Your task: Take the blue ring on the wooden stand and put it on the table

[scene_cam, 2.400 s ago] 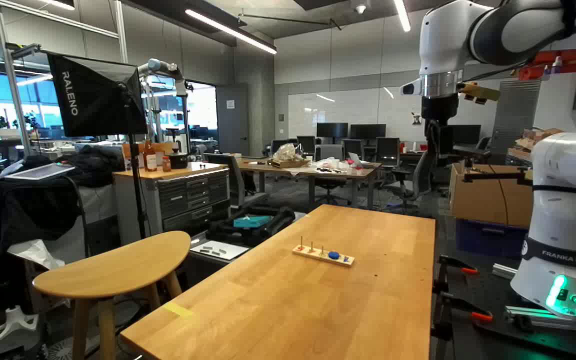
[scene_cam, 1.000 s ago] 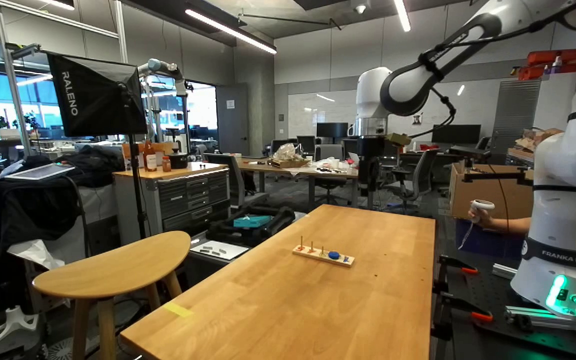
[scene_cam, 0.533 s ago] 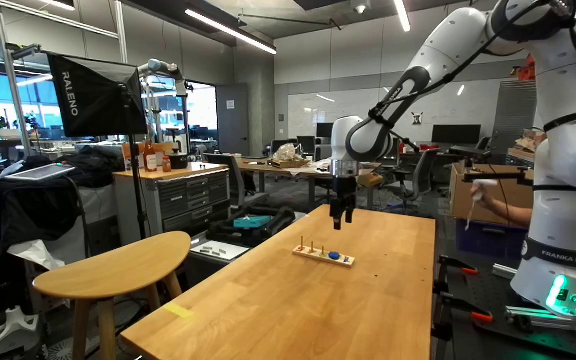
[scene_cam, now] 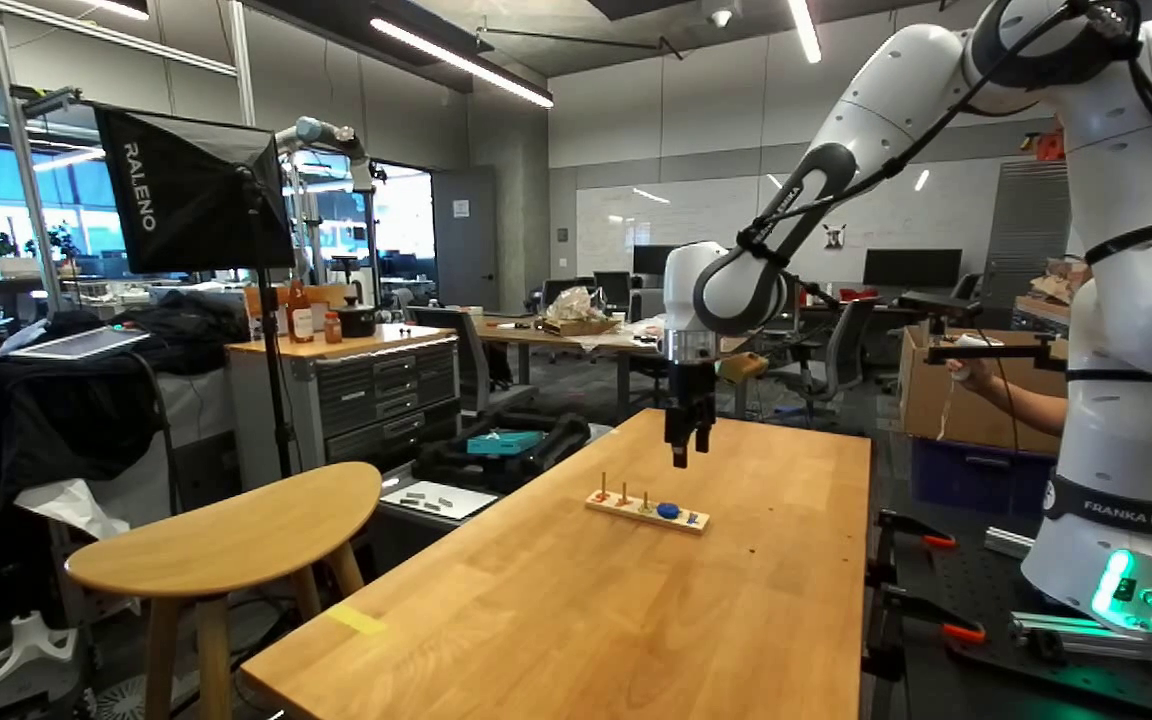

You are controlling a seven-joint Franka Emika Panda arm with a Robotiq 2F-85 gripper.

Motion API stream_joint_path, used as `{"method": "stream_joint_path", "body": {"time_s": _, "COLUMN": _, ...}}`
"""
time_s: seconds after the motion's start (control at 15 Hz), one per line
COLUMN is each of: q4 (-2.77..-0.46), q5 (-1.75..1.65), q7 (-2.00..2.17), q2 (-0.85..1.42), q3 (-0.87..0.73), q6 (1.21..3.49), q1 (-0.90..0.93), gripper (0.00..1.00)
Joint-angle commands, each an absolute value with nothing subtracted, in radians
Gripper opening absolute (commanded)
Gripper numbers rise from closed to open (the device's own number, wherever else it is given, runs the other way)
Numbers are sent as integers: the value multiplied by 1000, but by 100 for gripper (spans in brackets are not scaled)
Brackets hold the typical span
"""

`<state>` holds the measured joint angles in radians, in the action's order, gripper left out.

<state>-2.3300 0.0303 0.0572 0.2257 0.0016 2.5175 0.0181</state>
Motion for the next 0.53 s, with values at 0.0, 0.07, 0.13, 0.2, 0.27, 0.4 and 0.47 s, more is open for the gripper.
{"method": "stream_joint_path", "body": {"time_s": 0.0, "q4": -2313, "q5": -27, "q7": 101, "q2": 296, "q3": -29, "q6": 2584, "q1": 20, "gripper": 100}}
{"method": "stream_joint_path", "body": {"time_s": 0.07, "q4": -2307, "q5": -33, "q7": 105, "q2": 316, "q3": -34, "q6": 2603, "q1": 22, "gripper": 100}}
{"method": "stream_joint_path", "body": {"time_s": 0.13, "q4": -2304, "q5": -22, "q7": 96, "q2": 337, "q3": -33, "q6": 2641, "q1": 17, "gripper": 100}}
{"method": "stream_joint_path", "body": {"time_s": 0.2, "q4": -2302, "q5": -6, "q7": 82, "q2": 357, "q3": -28, "q6": 2684, "q1": 12, "gripper": 100}}
{"method": "stream_joint_path", "body": {"time_s": 0.27, "q4": -2306, "q5": 3, "q7": 78, "q2": 378, "q3": -25, "q6": 2728, "q1": 9, "gripper": 100}}
{"method": "stream_joint_path", "body": {"time_s": 0.4, "q4": -2305, "q5": 38, "q7": 64, "q2": 412, "q3": -5, "q6": 2788, "q1": -3, "gripper": 100}}
{"method": "stream_joint_path", "body": {"time_s": 0.47, "q4": -2301, "q5": 48, "q7": 68, "q2": 431, "q3": -1, "q6": 2815, "q1": -4, "gripper": 100}}
